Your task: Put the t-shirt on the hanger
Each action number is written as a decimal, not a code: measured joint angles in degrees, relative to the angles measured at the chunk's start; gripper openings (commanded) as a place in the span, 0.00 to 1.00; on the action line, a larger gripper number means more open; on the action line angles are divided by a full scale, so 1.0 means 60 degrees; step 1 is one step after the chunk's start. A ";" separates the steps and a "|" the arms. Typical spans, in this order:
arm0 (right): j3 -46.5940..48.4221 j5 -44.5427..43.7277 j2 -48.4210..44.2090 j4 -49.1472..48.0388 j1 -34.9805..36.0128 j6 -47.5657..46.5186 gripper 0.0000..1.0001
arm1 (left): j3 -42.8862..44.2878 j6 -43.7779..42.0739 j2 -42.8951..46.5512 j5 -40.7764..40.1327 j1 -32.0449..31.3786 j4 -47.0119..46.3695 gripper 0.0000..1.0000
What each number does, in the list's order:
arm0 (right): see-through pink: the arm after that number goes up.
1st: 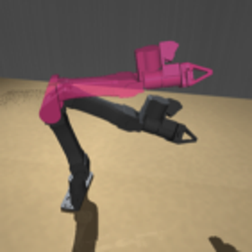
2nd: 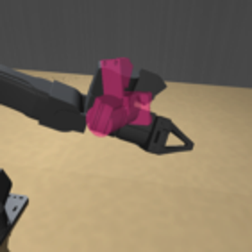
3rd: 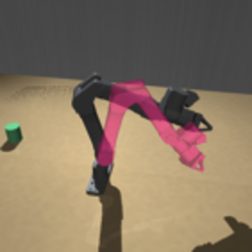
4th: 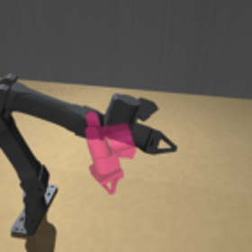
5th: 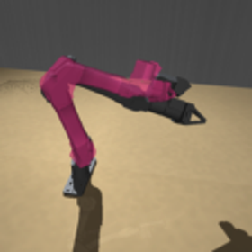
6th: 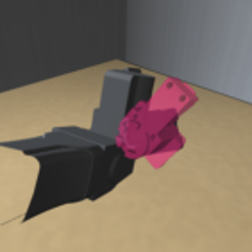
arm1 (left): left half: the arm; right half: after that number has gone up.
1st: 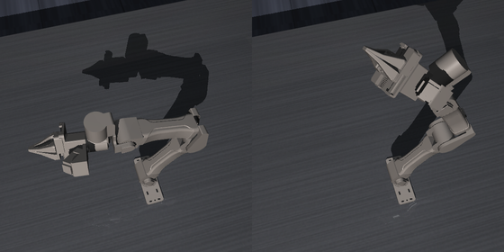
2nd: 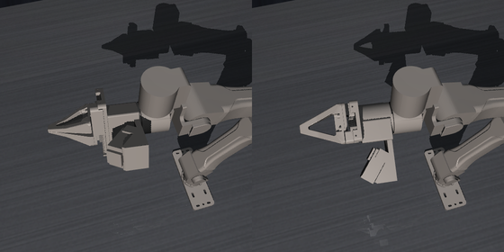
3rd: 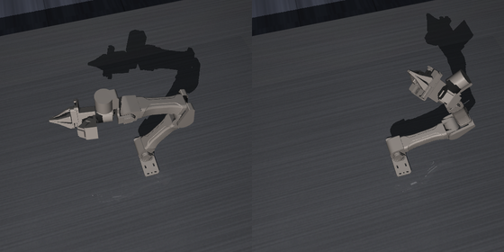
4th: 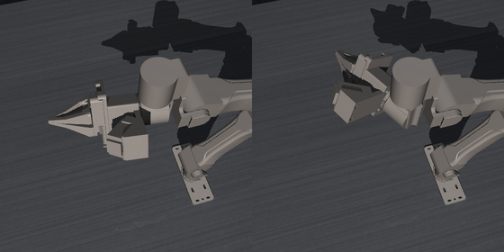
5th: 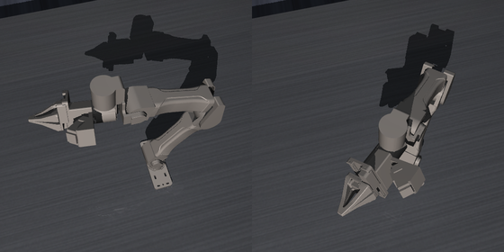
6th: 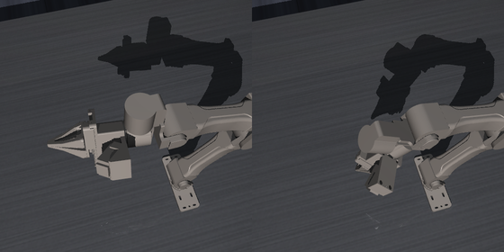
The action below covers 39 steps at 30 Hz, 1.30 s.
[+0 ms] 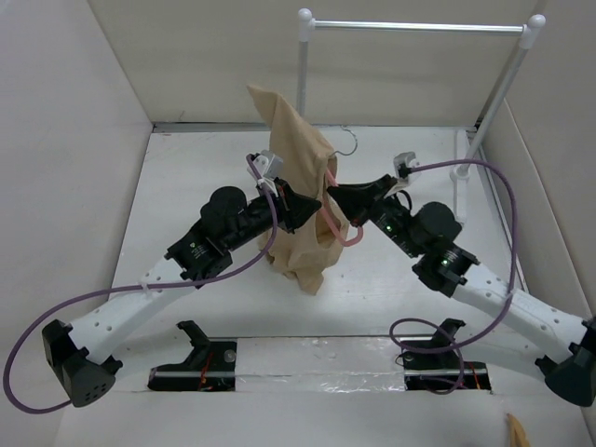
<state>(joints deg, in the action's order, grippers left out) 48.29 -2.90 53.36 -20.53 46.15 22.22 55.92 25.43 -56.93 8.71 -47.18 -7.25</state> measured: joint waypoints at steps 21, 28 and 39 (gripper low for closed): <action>-0.0885 -0.1129 -0.0026 -0.0229 0.0408 -0.0098 0.00 | 0.0579 0.0350 0.0142 -0.1687 -0.0004 -0.0528 0.34; -0.0889 -0.1359 -0.0215 -0.0073 0.0758 -0.0178 0.00 | 0.1759 0.0969 -0.0885 -0.3198 -0.0004 -0.0623 0.39; -0.0889 -0.1829 -0.0284 0.0189 0.1064 -0.0466 0.00 | 0.2528 0.1588 -0.2255 -0.4291 -0.0004 0.0175 0.47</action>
<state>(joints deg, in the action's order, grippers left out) 42.96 -13.87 51.66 -19.40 52.53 19.42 71.09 34.96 -70.46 -17.04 -47.20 -6.20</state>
